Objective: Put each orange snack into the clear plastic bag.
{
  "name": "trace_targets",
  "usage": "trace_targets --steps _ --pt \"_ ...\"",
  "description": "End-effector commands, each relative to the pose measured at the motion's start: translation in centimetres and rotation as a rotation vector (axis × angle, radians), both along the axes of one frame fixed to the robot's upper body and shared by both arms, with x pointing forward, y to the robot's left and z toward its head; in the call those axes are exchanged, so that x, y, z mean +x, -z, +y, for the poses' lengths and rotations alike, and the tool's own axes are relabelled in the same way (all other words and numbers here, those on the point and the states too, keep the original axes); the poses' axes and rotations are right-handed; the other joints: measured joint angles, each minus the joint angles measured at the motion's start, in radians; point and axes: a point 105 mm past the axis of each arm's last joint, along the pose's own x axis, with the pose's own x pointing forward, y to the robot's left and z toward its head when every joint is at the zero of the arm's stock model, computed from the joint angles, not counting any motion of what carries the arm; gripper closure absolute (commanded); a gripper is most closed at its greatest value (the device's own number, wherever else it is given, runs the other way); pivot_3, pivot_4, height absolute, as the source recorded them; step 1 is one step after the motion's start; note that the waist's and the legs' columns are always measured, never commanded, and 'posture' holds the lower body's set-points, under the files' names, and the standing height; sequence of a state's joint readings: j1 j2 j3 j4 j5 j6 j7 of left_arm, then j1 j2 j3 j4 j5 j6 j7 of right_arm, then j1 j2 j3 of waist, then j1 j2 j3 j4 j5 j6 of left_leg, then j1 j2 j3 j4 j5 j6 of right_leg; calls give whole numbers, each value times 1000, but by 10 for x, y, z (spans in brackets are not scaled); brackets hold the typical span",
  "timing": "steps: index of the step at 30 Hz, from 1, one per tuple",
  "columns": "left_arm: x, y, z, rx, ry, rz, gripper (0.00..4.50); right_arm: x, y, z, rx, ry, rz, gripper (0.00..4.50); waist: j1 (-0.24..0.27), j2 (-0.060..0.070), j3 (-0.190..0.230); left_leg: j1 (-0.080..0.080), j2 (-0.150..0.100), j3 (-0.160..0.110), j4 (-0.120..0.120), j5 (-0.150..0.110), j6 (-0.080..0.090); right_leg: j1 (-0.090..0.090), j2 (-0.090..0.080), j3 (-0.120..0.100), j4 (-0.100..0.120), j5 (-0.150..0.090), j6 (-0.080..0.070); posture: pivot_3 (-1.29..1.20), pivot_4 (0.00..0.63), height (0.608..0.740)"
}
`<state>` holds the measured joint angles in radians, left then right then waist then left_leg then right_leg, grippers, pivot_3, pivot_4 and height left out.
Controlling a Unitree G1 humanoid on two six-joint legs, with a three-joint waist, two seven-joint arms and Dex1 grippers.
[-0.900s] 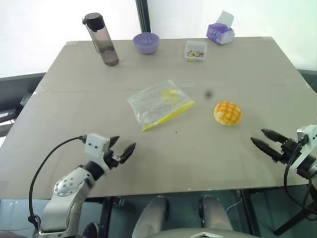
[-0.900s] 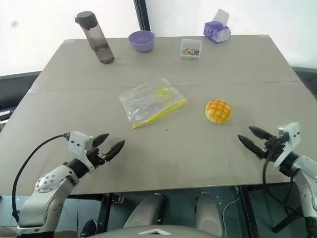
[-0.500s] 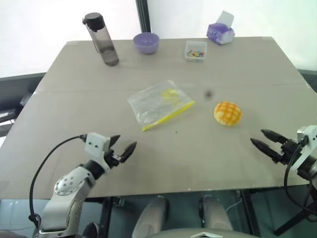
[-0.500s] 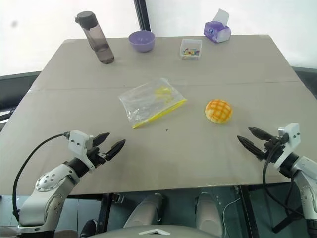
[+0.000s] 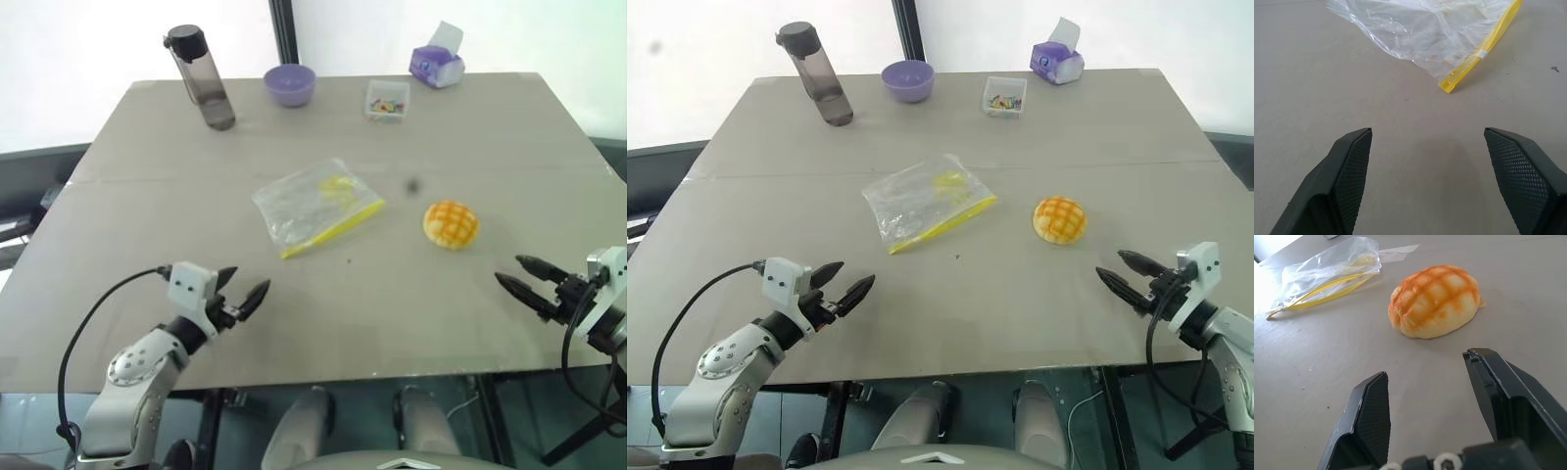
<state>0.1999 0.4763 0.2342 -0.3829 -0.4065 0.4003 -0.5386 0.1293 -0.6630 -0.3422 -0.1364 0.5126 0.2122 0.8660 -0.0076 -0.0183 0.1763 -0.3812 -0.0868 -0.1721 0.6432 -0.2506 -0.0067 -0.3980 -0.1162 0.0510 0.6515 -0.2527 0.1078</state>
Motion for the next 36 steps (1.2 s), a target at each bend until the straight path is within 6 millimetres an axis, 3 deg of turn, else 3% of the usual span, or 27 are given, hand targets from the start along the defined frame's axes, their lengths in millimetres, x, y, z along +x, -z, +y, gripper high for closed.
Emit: trace_targets --steps 1,13,20,27,30,31,33,36 --pt "0 -14 -5 -6 22 -46 629 1 -15 -2 -27 -3 -51 1695 0 0 0 0 0 0 0 0 0 0 0 0 0 0 0 0 150 740" --pt "7 -29 15 -59 5 -55 629 -3 -26 4 -24 -47 -92 1695 -1 0 0 0 0 0 0 0 0 0 0 0 0 0 0 0 150 740" --pt "43 -29 36 -126 -198 -3 629 3 -44 29 2 -119 -134 1695 0 0 0 0 0 -1 0 0 0 0 0 -1 0 0 0 0 150 740" --pt "76 -39 -11 -407 -134 111 629 10 -73 64 12 -215 -219 1695 -1 -1 0 -1 -1 -2 1 0 0 0 0 -1 0 0 0 0 150 740" --pt "80 -42 -28 -547 -49 196 629 10 -80 72 15 -232 -242 1695 0 -1 0 -1 -1 -3 2 0 0 0 0 -3 1 0 0 0 150 740" --pt "80 -45 -31 -564 -22 192 629 10 -81 73 15 -233 -245 1695 -4 -1 0 -1 -1 -3 2 0 0 0 0 -3 1 0 0 0 150 740" --pt "80 -48 -33 -581 -6 191 113 10 -81 72 13 -229 -244 1695 -8 -1 0 -1 -1 -2 2 1 -2 0 0 -2 1 0 0 0 150 740" --pt "81 -50 -28 -629 -29 208 24 8 -78 69 8 -214 -240 1695 -5 -1 0 -2 -1 -2 2 2 -3 -1 0 -2 1 0 0 0 150 740"
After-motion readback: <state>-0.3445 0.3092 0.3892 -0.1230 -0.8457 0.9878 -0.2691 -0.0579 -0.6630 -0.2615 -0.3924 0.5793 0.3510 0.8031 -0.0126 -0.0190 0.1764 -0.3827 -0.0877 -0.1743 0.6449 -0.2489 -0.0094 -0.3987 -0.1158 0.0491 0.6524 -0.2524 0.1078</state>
